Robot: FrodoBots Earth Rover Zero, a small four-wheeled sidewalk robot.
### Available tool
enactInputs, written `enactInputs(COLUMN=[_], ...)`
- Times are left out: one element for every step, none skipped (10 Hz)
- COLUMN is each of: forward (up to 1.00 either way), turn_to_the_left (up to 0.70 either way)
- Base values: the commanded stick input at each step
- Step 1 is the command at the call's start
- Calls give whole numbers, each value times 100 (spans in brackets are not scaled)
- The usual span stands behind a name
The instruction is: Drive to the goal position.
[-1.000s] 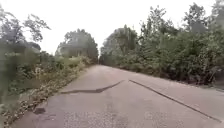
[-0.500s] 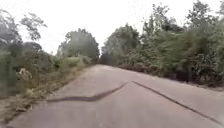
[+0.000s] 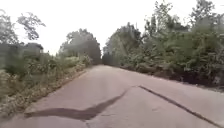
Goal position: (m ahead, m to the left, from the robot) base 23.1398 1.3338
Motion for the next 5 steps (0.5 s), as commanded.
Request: enactInputs(forward=[100,100,100,100,100], turn_to_the_left=[0,0,0,0,0])
